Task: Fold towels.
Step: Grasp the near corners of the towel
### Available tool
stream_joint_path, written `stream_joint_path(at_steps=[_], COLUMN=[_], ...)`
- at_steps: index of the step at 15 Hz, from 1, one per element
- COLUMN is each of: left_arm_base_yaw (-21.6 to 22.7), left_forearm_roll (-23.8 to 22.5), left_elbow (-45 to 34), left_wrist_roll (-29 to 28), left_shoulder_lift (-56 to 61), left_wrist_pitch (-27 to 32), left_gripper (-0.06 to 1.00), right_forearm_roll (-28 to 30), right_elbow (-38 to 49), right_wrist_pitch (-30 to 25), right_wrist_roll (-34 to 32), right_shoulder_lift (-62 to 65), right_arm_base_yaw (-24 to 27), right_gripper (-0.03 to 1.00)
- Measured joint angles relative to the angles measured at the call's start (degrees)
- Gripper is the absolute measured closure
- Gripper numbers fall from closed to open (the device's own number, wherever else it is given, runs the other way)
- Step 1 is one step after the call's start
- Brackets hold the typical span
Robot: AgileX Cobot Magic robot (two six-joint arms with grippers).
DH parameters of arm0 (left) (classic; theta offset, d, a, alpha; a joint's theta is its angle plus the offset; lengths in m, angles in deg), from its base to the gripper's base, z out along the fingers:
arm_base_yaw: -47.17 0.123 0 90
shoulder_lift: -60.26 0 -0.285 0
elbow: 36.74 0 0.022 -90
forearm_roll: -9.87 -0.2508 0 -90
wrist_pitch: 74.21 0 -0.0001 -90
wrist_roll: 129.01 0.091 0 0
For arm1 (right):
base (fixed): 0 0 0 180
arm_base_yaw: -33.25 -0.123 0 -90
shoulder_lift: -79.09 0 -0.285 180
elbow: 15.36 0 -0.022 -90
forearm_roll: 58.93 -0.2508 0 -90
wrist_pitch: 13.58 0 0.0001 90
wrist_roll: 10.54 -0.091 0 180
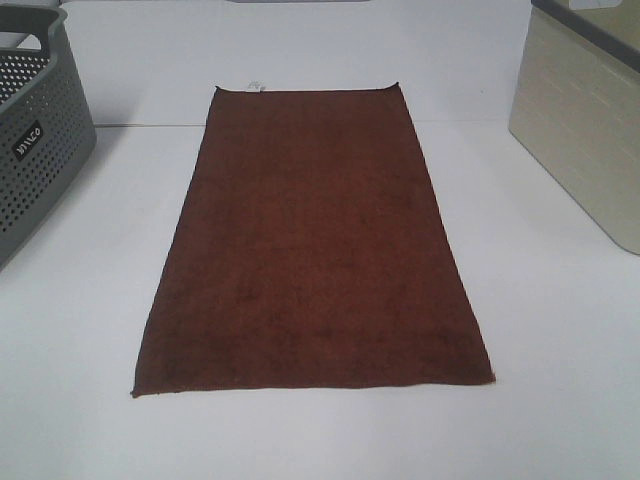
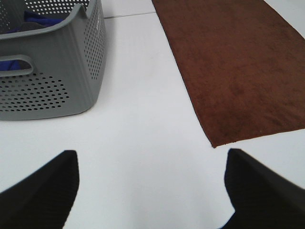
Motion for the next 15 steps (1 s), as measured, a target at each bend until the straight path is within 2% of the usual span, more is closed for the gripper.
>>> stream_joint_path(at_steps=[15], left_arm_base_yaw=[0.0], left_forearm_roll=[0.0], left_elbow=[0.0], left_wrist_roll=[0.0], left_shoulder_lift=[0.0], left_wrist_pitch=[0.0], left_gripper=[0.15], right_forearm_roll=[0.0], right_elbow=[0.0], right_wrist_pitch=[0.0], right_wrist_roll=[0.0], right_shoulder_lift=[0.0], right_arm_base_yaw=[0.0], right_gripper=[0.19])
